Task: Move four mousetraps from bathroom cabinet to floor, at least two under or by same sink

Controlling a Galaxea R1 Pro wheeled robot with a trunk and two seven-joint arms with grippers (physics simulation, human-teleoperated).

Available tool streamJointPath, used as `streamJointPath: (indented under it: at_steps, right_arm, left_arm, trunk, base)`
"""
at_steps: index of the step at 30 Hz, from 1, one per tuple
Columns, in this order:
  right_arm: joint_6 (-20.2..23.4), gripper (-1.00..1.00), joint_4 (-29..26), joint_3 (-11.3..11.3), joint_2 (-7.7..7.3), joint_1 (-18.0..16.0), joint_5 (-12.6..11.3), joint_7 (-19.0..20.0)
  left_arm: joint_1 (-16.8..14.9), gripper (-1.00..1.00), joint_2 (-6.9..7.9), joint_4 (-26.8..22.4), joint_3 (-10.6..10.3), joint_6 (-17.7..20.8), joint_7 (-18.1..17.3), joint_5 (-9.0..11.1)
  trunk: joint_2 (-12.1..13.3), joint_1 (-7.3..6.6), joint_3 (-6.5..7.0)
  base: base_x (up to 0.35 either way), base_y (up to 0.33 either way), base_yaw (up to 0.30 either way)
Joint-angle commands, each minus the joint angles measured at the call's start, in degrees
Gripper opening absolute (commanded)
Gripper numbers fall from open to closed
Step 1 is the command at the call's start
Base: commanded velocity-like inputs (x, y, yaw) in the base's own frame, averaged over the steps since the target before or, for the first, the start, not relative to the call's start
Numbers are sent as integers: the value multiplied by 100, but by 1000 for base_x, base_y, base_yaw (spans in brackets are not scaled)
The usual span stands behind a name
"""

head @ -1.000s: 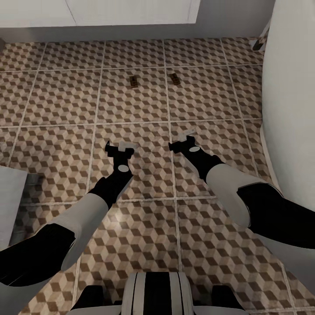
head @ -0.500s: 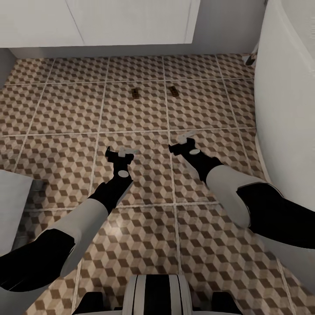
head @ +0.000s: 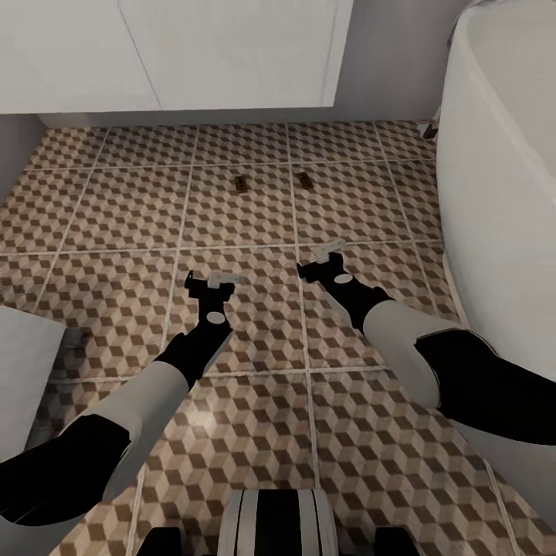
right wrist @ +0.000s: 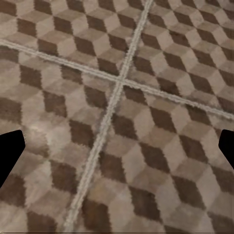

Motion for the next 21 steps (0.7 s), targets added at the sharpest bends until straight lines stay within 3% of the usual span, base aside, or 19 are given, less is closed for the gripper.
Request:
streamJointPath:
  at_steps: [1,21]
  right_arm:
    - [-17,100,10,8,1,37,56,-26]
    - [-123,100,12,8,1,353,56,-25]
  left_arm:
    - [19,100,20,17,-17,0,34,-30]
    - [361,100,146,32,-15,-13,-17,-20]
  trunk:
    - [0,-3,20]
    - [27,-55,463]
  base:
    - [0,0,0]
    - [0,0,0]
